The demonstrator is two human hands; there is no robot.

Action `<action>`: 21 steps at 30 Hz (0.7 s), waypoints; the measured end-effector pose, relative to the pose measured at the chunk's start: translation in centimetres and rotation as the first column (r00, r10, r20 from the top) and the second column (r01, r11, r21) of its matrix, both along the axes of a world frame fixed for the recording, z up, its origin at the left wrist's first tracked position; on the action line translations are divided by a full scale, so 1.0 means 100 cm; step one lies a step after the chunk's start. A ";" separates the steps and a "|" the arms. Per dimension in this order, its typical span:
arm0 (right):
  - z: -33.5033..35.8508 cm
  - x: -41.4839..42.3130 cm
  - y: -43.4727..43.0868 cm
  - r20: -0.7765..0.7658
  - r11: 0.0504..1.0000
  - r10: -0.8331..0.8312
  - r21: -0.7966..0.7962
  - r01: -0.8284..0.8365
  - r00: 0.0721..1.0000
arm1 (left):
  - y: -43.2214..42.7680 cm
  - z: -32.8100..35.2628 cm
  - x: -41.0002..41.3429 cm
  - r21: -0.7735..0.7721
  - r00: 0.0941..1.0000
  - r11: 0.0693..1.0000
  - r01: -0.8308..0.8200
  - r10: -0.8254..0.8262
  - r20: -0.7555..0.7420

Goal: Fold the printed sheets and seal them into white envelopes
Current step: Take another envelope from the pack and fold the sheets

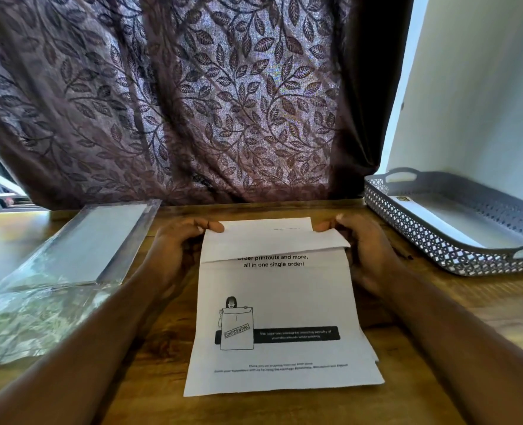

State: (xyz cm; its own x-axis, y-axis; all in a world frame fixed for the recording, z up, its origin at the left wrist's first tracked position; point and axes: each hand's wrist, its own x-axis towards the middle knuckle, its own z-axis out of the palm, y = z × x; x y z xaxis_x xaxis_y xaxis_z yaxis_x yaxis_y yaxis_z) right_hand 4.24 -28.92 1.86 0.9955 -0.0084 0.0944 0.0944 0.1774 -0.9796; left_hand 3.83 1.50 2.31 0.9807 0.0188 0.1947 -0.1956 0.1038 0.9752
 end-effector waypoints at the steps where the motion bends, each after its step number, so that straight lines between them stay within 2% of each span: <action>1: 0.000 0.000 0.000 0.007 1.000 -0.006 -0.026 0.006 1.000 | 0.000 -0.001 0.000 -0.004 1.000 1.000 -0.002 0.002 -0.006; 4: 0.002 -0.004 0.003 0.077 0.992 -0.019 -0.126 0.029 0.997 | -0.001 -0.002 -0.001 0.036 1.000 0.999 0.004 -0.004 -0.001; 9: 0.002 -0.003 0.008 0.156 0.977 -0.009 -0.211 0.042 0.988 | -0.001 0.000 0.002 0.388 0.993 0.921 -0.042 -0.005 0.119; 12: 0.003 -0.005 0.008 0.265 0.916 -0.026 -0.380 0.130 0.964 | -0.003 0.001 -0.002 0.540 0.979 0.837 -0.091 -0.024 0.201; 14: 0.003 -0.006 0.010 0.339 0.838 -0.048 -0.499 0.223 0.940 | -0.004 0.001 -0.005 0.589 0.969 0.796 -0.138 -0.016 0.248; 16: 0.008 -0.010 0.016 0.460 0.676 -0.044 -0.640 0.365 0.887 | -0.004 0.003 -0.006 0.639 0.940 0.738 -0.218 -0.018 0.342; 18: 0.015 -0.014 0.026 0.589 0.531 0.033 -0.695 0.485 0.807 | -0.008 0.006 -0.009 0.679 0.905 0.683 -0.269 -0.062 0.421; 21: 0.020 -0.024 0.047 0.606 0.476 0.227 -0.752 0.455 0.763 | -0.020 0.011 -0.018 0.710 0.853 0.621 -0.333 -0.122 0.507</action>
